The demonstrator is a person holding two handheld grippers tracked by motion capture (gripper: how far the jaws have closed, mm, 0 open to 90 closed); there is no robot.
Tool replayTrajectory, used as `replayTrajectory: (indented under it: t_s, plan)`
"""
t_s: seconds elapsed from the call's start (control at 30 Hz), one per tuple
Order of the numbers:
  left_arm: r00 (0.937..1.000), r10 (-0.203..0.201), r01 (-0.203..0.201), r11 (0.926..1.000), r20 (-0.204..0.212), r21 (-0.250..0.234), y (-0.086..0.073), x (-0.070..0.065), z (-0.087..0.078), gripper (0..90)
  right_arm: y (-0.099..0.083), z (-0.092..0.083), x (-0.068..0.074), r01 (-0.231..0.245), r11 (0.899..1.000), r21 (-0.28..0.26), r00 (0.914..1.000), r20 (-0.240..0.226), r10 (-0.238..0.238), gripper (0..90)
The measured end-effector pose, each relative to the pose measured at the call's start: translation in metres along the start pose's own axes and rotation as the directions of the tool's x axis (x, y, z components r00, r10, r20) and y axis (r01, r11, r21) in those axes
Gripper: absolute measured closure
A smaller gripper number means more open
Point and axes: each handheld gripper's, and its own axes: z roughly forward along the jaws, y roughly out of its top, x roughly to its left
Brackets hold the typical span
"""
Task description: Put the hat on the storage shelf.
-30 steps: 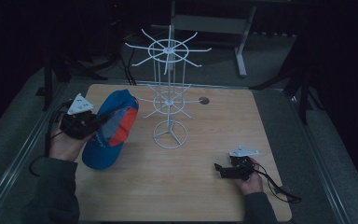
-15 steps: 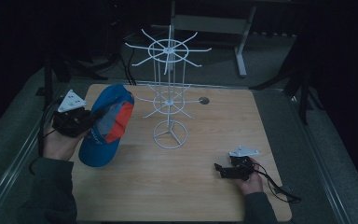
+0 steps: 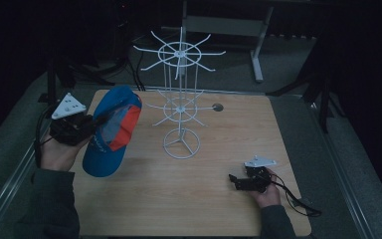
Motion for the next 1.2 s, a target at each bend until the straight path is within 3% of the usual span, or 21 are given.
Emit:
replayTrajectory:
  t_s: [0.63, 1.2]
  plan:
    - [0.9998, 0.004, -0.003, 0.9989, 0.021, -0.048, 0.011, 0.000, -0.008, 88.4, 0.000, 0.000, 0.000, -0.001, 1.000, 0.001, 1.0000, -0.001, 0.001, 18.4]
    - [0.9999, 0.010, -0.008, 0.9960, 0.013, -0.089, 0.020, -0.002, -0.014, 88.4, 0.000, 0.000, 0.000, -0.002, 1.000, -0.001, 1.0000, 0.001, 0.002, 18.4]
